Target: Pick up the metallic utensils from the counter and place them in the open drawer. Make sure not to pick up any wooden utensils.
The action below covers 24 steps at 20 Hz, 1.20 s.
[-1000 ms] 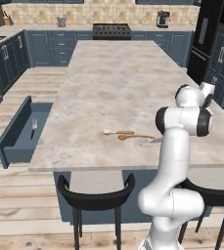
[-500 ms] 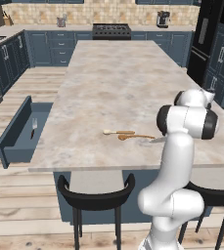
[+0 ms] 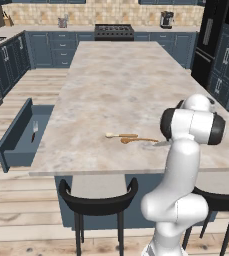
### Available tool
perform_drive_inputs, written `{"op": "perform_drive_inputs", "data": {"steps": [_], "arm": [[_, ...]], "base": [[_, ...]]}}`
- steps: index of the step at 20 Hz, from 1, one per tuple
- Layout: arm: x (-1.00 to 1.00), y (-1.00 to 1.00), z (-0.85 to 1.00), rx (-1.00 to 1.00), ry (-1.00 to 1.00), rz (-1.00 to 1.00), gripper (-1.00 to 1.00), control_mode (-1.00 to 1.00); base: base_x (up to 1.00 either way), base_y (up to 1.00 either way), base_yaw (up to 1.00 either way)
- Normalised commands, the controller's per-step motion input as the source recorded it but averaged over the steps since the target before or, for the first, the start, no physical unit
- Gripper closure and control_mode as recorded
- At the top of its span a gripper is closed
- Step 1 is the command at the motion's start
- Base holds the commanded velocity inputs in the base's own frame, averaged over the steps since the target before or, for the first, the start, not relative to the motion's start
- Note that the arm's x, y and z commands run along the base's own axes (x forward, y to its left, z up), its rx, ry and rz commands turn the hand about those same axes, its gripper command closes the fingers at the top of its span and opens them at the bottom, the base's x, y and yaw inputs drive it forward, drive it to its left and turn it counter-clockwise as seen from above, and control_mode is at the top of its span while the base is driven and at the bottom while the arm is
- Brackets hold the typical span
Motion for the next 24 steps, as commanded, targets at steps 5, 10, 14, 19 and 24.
{"op": "perform_drive_inputs", "data": {"steps": [5,10,14,19,24], "arm": [[0.11,0.00,0.00,-0.01,0.12,0.05,-1.00,-1.00],[0.24,0.00,-0.12,0.00,0.08,0.04,-1.00,-1.00],[0.24,0.00,-0.32,0.00,0.08,0.04,-1.00,-1.00],[0.28,0.00,-0.34,0.00,0.07,0.06,-1.00,-1.00],[0.26,-0.05,-0.33,0.01,0.06,0.05,-1.00,-1.00]], "base": [[0.00,0.00,0.00],[0.00,0.00,0.00],[0.00,0.00,0.00],[0.00,0.00,0.00],[0.00,0.00,0.00]]}}
